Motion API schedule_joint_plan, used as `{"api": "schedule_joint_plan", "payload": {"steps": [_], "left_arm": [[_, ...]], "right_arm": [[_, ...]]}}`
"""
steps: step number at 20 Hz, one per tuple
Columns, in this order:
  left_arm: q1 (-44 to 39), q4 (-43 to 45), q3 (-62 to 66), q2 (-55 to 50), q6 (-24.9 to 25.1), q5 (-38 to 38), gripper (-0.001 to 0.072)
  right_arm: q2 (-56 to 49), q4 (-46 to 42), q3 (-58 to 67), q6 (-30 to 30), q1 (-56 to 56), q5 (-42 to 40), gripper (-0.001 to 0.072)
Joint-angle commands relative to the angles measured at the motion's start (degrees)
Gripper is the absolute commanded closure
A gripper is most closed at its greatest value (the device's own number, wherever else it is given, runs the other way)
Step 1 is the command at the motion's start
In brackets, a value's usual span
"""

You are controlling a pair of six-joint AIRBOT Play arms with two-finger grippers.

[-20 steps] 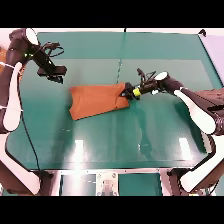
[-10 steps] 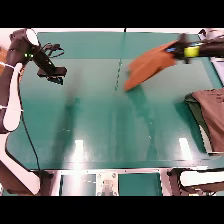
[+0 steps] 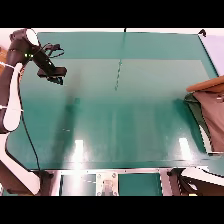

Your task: Fold the shirts.

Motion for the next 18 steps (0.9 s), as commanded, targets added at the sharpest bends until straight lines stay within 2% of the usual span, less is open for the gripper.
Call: {"api": "schedule_joint_plan", "payload": {"steps": [1,3,5,10,11,12,13,16,17,18], "left_arm": [[0.02,-0.20,0.00,0.02,0.07,0.02,0.0686],[0.02,-0.37,0.00,0.02,0.37,0.02,0.0686],[0.02,-0.44,0.00,0.02,0.42,0.00,0.0686],[0.02,-0.44,-0.02,0.02,0.42,0.04,0.0686],[0.02,-0.44,0.00,0.02,0.44,0.15,0.0686],[0.02,-0.44,-0.02,0.02,0.48,0.39,0.0686],[0.02,-0.46,0.00,0.02,0.52,0.48,0.0686],[-0.13,-0.46,0.04,0.13,1.55,-1.03,0.0687],[-0.15,-1.03,-0.02,0.61,1.53,-1.62,0.0687],[-0.15,-1.84,-0.02,1.60,1.51,-1.36,0.0687]], "right_arm": [[1.77,-13.49,-0.46,4.96,-8.52,13.20,0.0699],[2.36,-23.04,-3.30,6.36,-9.49,17.64,0.0699],[4.11,-31.61,-9.66,6.36,-9.46,17.29,0.0699],[4.44,-32.94,-29.51,6.32,-9.46,9.57,0.0691],[4.26,-32.96,-33.53,6.32,-9.46,8.02,0.0521],[3.89,-33.20,-36.28,6.32,-9.49,7.41,0.0209],[3.19,-33.38,-37.77,6.29,-9.46,7.85,0.0108],[1.97,-31.74,-32.76,6.36,-9.07,13.11,0.0130],[1.97,-30.16,-28.83,6.62,-8.24,14.99,0.0288],[1.99,-28.13,-24.83,6.82,-7.08,16.04,0.0492]]}}
